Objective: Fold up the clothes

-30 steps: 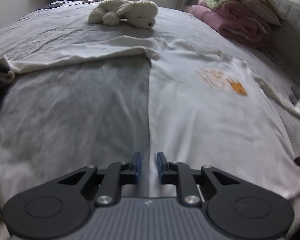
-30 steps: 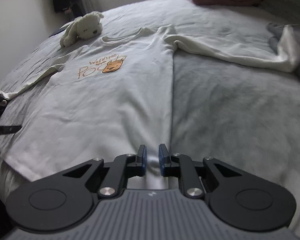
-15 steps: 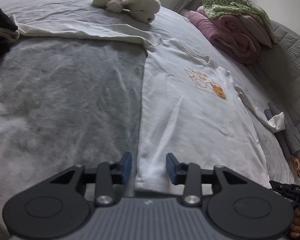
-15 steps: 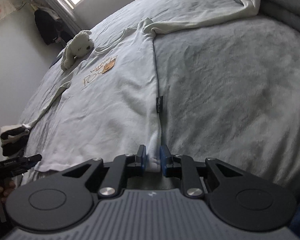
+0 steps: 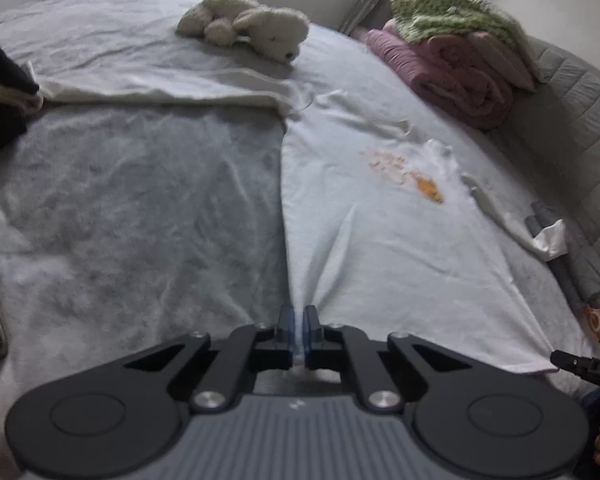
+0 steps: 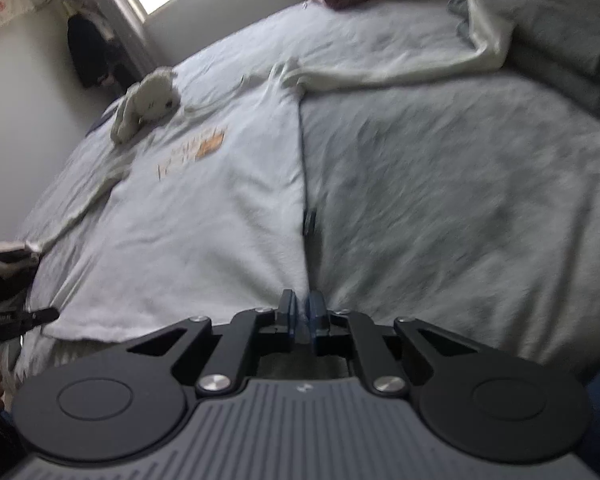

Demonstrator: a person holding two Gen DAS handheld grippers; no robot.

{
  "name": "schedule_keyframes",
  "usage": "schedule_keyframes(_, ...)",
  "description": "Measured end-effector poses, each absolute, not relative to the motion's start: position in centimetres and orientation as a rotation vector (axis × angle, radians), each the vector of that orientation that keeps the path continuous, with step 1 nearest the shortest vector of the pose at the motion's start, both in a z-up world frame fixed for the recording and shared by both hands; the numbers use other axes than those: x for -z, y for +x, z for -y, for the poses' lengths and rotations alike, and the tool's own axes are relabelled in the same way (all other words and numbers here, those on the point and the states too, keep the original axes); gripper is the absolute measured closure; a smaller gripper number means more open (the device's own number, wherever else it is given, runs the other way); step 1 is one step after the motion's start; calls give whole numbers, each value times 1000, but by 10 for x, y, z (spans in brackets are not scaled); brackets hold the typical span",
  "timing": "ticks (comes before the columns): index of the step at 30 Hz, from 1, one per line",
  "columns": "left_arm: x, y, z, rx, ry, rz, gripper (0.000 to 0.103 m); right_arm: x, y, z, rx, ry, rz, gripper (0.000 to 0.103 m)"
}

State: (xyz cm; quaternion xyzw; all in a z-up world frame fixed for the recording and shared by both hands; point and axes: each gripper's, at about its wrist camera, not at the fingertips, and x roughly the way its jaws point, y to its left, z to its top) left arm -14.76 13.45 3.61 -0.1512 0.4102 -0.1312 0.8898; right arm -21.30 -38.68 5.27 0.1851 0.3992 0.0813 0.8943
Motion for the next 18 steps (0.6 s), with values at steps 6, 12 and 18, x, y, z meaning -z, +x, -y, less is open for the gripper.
schedule_keyframes(6, -30, -156, -122, 263, -243, -884, 99, -67, -211, 385, -139, 322, -845, 98)
schedule_keyframes(12, -28, -151, -124, 249, -215, -905, 96, -43, -204, 377, -143, 314, -924, 96)
schedule_keyframes(18, -34, -137, -138, 197, -271, -881, 85, -49, -200, 383, -147, 377, -923, 88)
